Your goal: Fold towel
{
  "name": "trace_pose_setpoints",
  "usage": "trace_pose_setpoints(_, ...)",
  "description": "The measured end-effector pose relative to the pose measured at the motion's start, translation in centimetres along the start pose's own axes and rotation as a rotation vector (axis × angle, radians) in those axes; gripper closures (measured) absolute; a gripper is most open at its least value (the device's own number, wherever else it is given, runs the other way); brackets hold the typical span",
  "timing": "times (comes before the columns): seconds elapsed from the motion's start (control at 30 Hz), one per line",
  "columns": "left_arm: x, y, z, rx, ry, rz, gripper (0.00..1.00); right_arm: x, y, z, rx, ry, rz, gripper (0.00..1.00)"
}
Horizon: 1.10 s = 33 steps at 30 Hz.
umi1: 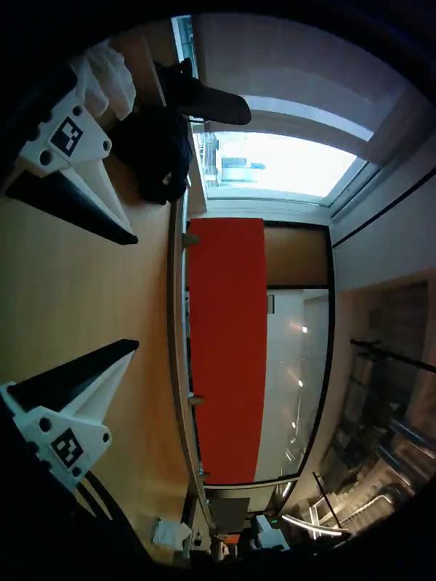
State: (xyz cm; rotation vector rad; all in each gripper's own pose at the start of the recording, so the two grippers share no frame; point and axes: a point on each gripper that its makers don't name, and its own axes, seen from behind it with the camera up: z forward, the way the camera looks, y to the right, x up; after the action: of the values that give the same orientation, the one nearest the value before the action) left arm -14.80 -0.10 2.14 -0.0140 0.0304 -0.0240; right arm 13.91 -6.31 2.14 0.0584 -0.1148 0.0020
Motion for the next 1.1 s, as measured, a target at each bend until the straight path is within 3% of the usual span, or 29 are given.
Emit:
trace_pose_setpoints(0.5,-0.2,0.1,0.0,0.000,0.001,-0.001,0.03,2.5,3.2,-0.8,-0.057,0.096,-0.003,0.00)
trace_pose_setpoints(0.77,-0.3,0.1,0.1,0.000,0.001,0.000,0.03,0.5,5.3,-0.8,-0.086,0.118,0.028,0.00)
trace_pose_setpoints(1.1,-0.4,0.1,0.1,0.000,0.001,-0.001,0.03,-4.5,7.6,-0.7,-0.100,0.115,0.077,0.00)
